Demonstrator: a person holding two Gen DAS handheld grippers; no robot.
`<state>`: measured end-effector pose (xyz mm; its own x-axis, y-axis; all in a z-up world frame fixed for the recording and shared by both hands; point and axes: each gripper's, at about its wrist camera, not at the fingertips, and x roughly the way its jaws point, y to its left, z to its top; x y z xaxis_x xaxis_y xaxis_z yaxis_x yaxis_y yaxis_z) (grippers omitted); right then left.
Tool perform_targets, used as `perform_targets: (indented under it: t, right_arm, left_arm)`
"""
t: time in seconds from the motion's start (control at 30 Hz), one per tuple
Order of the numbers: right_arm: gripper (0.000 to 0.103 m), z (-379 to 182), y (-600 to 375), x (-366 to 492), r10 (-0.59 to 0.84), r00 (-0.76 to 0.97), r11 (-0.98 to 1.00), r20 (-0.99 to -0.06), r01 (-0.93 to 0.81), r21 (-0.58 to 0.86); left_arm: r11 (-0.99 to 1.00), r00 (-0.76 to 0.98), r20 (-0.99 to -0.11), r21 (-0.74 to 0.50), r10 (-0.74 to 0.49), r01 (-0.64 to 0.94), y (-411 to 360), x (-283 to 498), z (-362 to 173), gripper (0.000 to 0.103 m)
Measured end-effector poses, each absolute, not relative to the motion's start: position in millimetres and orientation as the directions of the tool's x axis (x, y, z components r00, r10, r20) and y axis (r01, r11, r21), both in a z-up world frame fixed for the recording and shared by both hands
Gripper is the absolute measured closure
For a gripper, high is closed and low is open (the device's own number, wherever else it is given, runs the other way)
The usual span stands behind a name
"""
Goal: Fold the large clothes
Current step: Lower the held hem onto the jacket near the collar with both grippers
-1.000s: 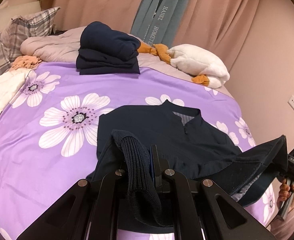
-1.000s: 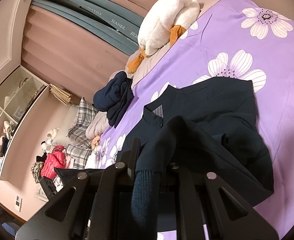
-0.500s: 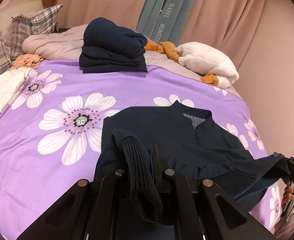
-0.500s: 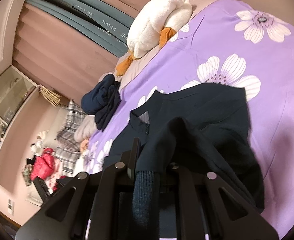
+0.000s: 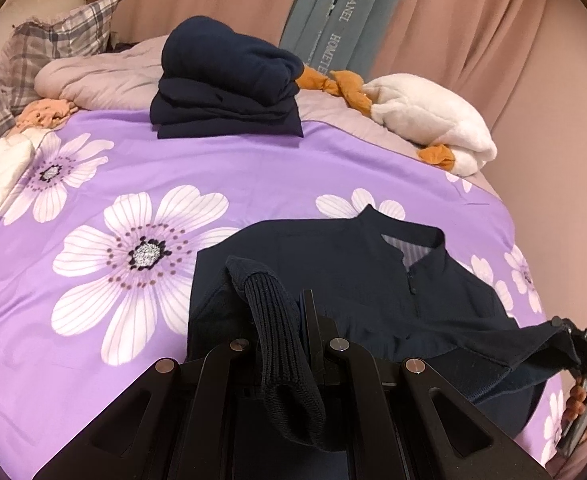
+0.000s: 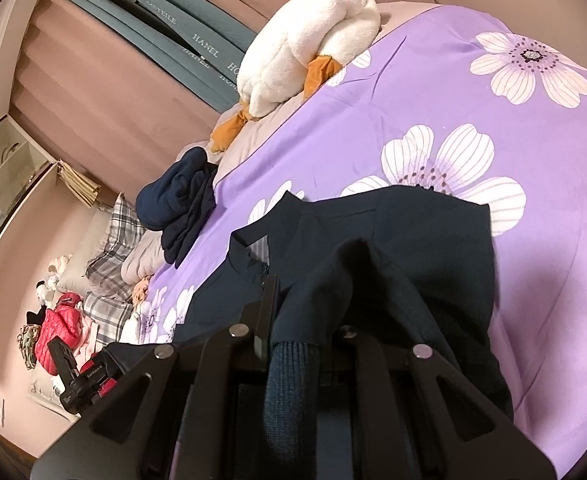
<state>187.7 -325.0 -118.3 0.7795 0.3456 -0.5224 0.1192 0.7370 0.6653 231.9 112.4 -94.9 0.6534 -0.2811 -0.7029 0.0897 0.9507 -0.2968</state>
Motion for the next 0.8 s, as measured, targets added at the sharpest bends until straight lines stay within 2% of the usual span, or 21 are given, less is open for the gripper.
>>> perform_targets:
  t: [0.4,0.8]
  right_arm:
    - [0.09,-120.1,-317.9,217.4,0.283,0.765,0.811,-0.578,0.131,0.57]
    - [0.09,-118.0,-319.0,232.9,0.239,0.778,0.851,-0.58,0.12,0.512]
  left_arm:
    - [0.95,0.598,-0.754,-0.309,-0.272,0.042,110.7,276.7,-114.6,0.097]
    - [0.94,0.599,-0.746,-0.34,-0.292,0.036,105.4,306.4,-113.6,0.097]
